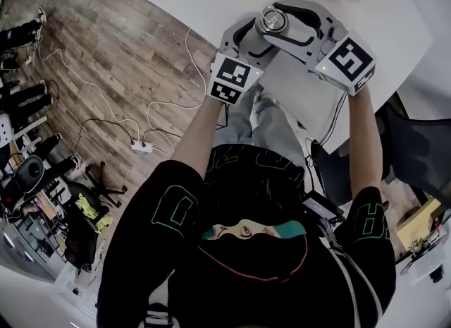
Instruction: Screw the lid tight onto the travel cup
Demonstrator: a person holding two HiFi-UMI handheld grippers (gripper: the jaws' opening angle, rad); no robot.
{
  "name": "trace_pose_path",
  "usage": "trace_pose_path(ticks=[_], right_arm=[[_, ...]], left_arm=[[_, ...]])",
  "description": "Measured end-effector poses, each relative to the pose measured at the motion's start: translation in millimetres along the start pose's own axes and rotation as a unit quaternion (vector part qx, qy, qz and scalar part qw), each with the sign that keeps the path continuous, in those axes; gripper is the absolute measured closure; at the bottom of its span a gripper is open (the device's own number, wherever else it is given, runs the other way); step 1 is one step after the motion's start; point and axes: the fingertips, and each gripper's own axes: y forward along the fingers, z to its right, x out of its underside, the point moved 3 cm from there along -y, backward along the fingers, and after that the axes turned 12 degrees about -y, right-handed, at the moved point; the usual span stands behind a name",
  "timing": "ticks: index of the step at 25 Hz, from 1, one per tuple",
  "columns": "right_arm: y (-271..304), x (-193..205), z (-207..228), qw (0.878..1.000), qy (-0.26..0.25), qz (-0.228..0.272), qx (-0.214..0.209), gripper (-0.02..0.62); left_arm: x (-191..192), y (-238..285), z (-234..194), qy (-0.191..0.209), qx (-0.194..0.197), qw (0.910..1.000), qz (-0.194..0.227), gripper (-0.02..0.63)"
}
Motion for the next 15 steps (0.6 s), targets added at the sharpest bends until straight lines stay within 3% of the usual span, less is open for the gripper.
trace_pose_path(ticks=[7, 12, 15], right_arm=[[4, 7, -1, 0.994, 0.016, -0.014, 0.109, 0.339], [9, 5, -2, 0.974, 0.04, -0.009, 0.224, 0.339], [10, 8, -4, 0.962, 0.049, -0.011, 0.268, 0.337]], left_arm=[[2, 1, -4, -0.001, -0.002, 1.0, -0.001, 0.279], [7, 2, -12, 0.004, -0.013, 0.9999, -0.002, 0.279], [6, 2, -12, 0.004, -0.016, 0.9999, -0.001, 0.279]])
